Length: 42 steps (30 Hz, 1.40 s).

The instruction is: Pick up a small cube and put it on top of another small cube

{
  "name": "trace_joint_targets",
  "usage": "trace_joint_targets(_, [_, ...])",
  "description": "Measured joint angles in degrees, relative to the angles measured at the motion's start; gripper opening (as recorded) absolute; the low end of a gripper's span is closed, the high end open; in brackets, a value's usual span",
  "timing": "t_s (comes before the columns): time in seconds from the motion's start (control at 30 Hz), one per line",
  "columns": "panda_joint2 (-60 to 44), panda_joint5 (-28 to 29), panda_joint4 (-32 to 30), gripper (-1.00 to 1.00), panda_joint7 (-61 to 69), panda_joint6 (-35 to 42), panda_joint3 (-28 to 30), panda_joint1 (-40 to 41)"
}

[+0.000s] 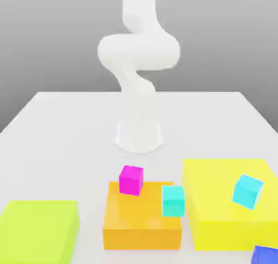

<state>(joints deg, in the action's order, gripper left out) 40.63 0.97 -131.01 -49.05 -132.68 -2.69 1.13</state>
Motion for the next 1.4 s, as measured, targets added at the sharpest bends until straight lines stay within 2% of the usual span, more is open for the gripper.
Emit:
trace_joint_targets(0.33, [-20.9,6.1,3.1,0.0,-14.6,-3.7,-10.6,3.4])
trace_joint_targets(0.57, [-35.6,12.3,5.2,0.0,-26.0,-6.1,-15.5,2.7])
trace_joint_targets(0.83, [-52.0,17.0,7.6,0.0,-37.4,-9.0,-16.5,-1.9])
trace_joint_targets(1.1, [-67.0,16.3,9.7,0.0,-45.2,-13.2,-17.4,-6.7])
trace_joint_targets(1.23, [-75.2,19.2,11.7,0.0,-48.1,-18.7,-14.3,-9.7])
trace_joint_targets(1.27, [-76.3,19.7,11.9,-1.0,-48.5,-19.5,-13.8,-10.2])
trace_joint_targets(1.4, [-76.3,19.7,11.9,-1.0,-48.4,-19.6,-13.8,-10.2])
